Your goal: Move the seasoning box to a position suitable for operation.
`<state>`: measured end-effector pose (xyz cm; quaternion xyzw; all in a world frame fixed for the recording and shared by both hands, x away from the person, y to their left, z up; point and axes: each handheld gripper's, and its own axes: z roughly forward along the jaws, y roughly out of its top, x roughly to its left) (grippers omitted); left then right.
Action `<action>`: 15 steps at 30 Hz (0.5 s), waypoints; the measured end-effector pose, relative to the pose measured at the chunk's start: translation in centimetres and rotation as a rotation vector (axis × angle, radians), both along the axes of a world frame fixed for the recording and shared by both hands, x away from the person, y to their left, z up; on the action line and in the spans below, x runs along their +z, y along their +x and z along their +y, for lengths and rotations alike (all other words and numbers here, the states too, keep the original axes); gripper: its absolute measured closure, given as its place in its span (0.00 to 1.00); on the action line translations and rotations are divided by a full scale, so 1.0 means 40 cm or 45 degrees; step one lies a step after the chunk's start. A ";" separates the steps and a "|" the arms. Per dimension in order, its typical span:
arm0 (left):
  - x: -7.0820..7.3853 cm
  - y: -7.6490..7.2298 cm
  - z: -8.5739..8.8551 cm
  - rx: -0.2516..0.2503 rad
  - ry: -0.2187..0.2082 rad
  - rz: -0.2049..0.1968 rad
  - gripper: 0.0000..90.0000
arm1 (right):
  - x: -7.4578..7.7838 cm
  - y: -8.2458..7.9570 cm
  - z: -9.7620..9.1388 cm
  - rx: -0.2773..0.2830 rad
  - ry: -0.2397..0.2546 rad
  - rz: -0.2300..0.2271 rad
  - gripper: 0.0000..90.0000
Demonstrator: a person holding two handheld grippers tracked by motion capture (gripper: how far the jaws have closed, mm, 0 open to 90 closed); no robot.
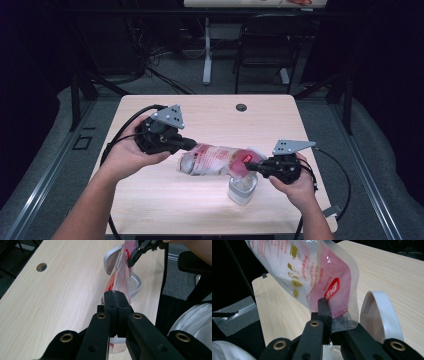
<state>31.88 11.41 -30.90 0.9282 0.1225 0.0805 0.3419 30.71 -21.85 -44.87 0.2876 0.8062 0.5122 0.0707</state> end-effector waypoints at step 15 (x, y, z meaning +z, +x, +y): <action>0.005 0.003 -0.004 -0.009 0.002 0.006 1.00 | -0.001 0.000 0.000 -0.003 -0.002 0.007 1.00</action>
